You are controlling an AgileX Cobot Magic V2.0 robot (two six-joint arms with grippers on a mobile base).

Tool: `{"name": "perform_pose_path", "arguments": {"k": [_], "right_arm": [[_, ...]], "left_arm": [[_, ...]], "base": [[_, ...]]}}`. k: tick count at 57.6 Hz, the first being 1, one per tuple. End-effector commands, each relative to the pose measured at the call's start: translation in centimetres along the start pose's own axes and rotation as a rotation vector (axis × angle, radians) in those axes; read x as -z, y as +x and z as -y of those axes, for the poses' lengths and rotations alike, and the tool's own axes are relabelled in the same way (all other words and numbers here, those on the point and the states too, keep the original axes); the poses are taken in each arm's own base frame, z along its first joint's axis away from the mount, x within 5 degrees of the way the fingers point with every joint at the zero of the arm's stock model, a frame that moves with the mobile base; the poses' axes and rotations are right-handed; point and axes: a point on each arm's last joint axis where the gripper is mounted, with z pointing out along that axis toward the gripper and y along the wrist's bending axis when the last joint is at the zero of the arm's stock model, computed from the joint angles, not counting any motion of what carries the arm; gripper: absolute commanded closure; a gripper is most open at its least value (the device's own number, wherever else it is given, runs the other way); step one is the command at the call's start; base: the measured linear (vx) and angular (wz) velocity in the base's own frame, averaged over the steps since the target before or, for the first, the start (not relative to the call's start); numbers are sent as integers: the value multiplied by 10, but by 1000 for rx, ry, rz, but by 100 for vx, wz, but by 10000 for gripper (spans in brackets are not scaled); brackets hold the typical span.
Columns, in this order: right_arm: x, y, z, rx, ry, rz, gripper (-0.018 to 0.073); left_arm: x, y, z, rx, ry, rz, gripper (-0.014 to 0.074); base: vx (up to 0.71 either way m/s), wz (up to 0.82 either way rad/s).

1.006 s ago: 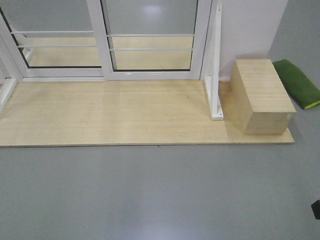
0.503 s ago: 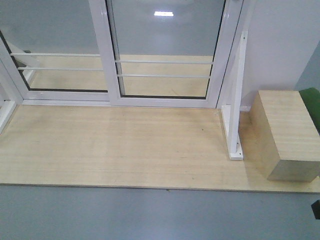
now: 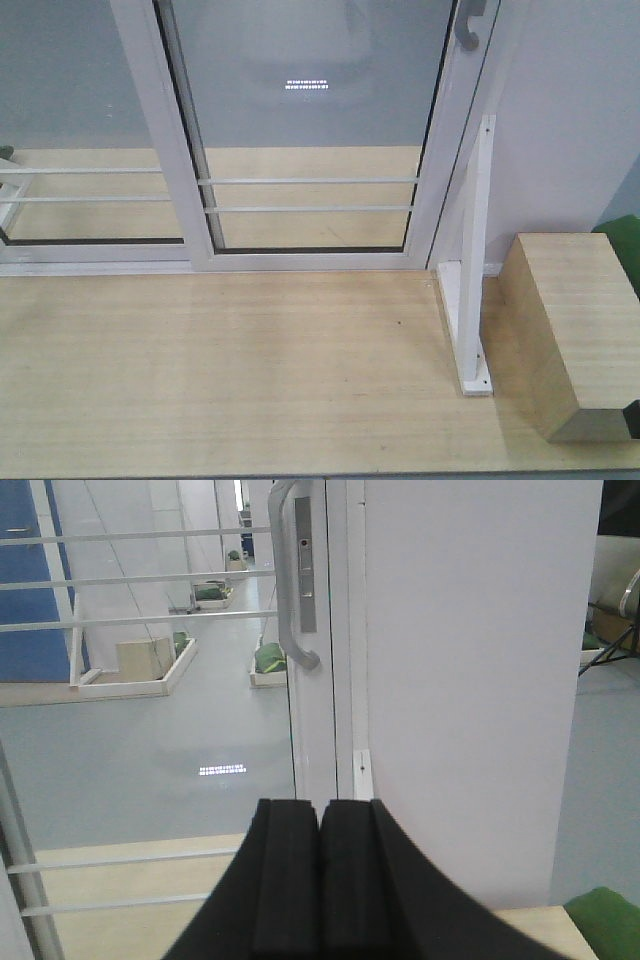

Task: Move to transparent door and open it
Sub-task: 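Drive up to the white-framed glass sliding door and stop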

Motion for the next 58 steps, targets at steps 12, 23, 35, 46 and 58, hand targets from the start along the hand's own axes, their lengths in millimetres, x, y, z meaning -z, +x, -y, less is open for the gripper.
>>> {"name": "perform_pose_path", "arguments": {"k": [12,23,35,46,58], "right_arm": [[1,-7,0,8,-4,92,565],[1,-7,0,8,-4,92,565],[1,-7,0,8,-4,92,565],[1,-7,0,8,-4,92,565],[1,-7,0,8,-4,92,565]], "left_arm": [[1,-3,0,4,4,81,599],[1,-3,0,4,4,81,599],[1,-3,0,4,4,81,599],[1,-3,0,4,4,81,599],[1,-3,0,4,4,81,599]], "base": [[40,-2],[34,2],[29,3],[22,1],[17,-1]]}}
